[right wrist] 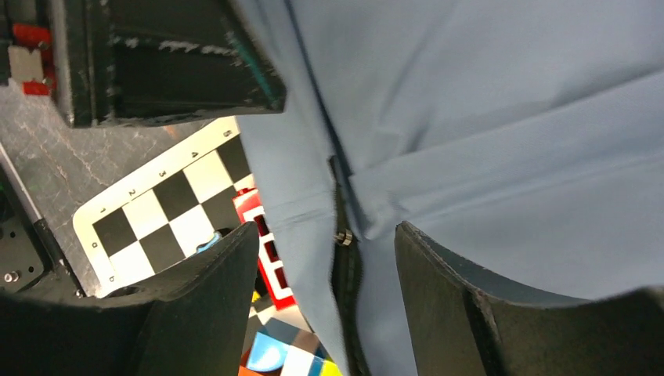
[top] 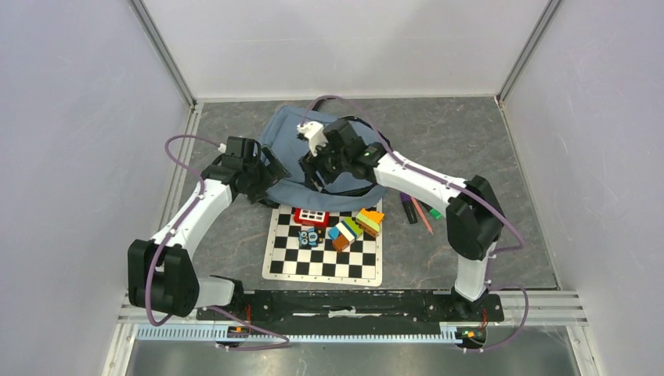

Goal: Pack the student bag
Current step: Zip the student bag at the center of the board.

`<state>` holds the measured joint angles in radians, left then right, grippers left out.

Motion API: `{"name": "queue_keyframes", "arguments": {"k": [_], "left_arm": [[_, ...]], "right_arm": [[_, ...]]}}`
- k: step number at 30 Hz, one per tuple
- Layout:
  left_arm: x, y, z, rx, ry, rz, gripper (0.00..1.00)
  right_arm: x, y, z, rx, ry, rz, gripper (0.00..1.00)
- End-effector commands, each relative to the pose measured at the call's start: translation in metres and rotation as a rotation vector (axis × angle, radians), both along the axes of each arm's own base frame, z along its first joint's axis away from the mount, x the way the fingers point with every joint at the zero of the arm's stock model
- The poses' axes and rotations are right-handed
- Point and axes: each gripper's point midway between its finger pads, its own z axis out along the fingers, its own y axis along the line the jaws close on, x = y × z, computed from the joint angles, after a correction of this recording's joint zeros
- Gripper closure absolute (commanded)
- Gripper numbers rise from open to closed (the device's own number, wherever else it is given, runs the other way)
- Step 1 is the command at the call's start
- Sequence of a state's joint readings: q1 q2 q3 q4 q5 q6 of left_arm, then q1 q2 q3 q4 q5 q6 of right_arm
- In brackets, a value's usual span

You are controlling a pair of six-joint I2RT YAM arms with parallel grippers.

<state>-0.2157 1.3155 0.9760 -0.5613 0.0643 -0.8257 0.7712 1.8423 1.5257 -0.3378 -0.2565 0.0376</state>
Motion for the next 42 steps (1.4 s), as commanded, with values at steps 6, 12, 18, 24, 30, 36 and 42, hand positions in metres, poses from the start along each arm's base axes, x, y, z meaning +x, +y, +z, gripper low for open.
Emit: {"name": "queue_keyframes", "arguments": {"k": [6, 12, 18, 24, 30, 36, 42], "left_arm": [[0.015, 0.003, -0.021, -0.109, 0.007, 0.033, 0.00], [0.013, 0.000, -0.036, -0.122, 0.034, 0.020, 0.06], [0.008, 0.000, -0.050, -0.124, 0.061, 0.021, 0.15], [0.006, -0.001, -0.059, -0.128, 0.080, 0.018, 0.21], [0.006, -0.002, -0.062, -0.126, 0.088, 0.011, 0.23], [0.006, -0.002, -0.063, -0.126, 0.089, 0.011, 0.29], [0.005, -0.002, -0.063, -0.126, 0.087, 0.010, 0.33]], "right_arm": [[0.010, 0.035, -0.032, -0.045, 0.079, -0.023, 0.40], [0.019, 0.036, -0.053, -0.092, 0.094, -0.047, 0.46], [0.020, 0.039, -0.064, -0.110, 0.102, -0.043, 0.59], [0.014, 0.034, -0.075, -0.149, 0.099, -0.025, 0.65], [0.007, 0.039, -0.078, -0.128, 0.129, -0.003, 0.67], [-0.003, 0.040, -0.087, -0.146, 0.143, 0.024, 0.73], [-0.009, 0.041, -0.094, -0.160, 0.151, 0.040, 0.77]]}}
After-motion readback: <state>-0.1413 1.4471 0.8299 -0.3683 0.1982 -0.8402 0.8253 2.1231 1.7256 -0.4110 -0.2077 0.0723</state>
